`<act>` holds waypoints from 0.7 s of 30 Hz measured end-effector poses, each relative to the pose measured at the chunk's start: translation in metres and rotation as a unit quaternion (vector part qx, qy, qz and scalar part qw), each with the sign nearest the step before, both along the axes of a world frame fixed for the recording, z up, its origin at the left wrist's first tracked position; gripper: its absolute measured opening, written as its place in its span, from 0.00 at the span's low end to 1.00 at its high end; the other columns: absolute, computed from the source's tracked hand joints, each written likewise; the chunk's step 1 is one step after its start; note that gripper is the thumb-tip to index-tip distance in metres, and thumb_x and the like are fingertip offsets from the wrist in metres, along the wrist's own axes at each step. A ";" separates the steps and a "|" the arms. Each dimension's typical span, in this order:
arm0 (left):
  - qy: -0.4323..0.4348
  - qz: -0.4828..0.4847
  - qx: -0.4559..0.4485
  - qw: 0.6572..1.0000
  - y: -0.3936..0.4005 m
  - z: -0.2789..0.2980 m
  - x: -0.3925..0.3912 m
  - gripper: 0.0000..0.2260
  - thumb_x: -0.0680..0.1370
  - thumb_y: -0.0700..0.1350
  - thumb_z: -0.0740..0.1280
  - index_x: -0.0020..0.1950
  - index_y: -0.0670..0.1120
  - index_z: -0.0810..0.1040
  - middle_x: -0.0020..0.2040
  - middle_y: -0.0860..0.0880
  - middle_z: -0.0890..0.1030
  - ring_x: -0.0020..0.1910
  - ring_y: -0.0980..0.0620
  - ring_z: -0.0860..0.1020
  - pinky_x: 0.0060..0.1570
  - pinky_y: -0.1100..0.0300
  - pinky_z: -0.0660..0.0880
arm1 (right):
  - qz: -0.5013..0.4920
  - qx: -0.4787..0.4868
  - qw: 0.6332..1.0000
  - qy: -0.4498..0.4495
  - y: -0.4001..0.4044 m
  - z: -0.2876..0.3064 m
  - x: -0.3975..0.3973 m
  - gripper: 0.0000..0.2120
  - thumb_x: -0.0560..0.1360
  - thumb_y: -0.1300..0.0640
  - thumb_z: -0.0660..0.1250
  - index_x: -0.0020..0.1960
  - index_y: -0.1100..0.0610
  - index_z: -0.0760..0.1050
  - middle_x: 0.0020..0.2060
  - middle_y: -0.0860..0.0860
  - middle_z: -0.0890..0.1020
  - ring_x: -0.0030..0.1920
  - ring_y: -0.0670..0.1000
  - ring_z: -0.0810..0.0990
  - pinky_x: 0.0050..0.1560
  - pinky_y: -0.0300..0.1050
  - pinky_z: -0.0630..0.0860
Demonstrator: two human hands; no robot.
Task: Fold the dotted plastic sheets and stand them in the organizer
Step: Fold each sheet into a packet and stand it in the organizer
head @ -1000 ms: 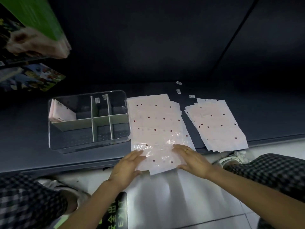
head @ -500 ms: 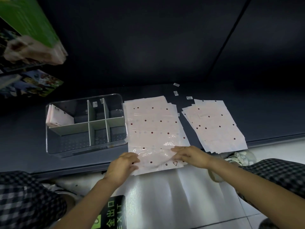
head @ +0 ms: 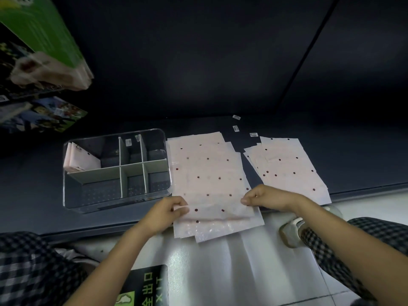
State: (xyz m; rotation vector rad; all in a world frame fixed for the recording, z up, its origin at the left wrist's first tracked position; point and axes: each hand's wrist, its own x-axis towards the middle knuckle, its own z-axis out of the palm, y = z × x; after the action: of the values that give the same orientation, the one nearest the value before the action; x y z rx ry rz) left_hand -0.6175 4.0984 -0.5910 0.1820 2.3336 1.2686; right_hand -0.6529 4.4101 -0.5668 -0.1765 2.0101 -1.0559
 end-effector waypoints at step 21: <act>0.373 -0.190 -0.260 0.870 0.047 -0.048 0.046 0.24 0.71 0.55 0.73 0.65 0.49 0.77 0.68 0.50 0.74 0.67 0.51 0.72 0.63 0.52 0.72 | -0.230 0.186 0.942 0.160 -0.015 -0.054 -0.052 0.11 0.79 0.57 0.58 0.46 0.59 0.79 0.48 0.55 0.80 0.51 0.56 0.77 0.49 0.44 0.71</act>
State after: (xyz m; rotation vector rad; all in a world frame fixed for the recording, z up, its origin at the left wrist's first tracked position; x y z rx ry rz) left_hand -0.5716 4.1453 -0.6391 1.0417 2.9555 0.3510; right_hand -0.7049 4.3952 -0.6209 0.3635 2.5857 -0.9395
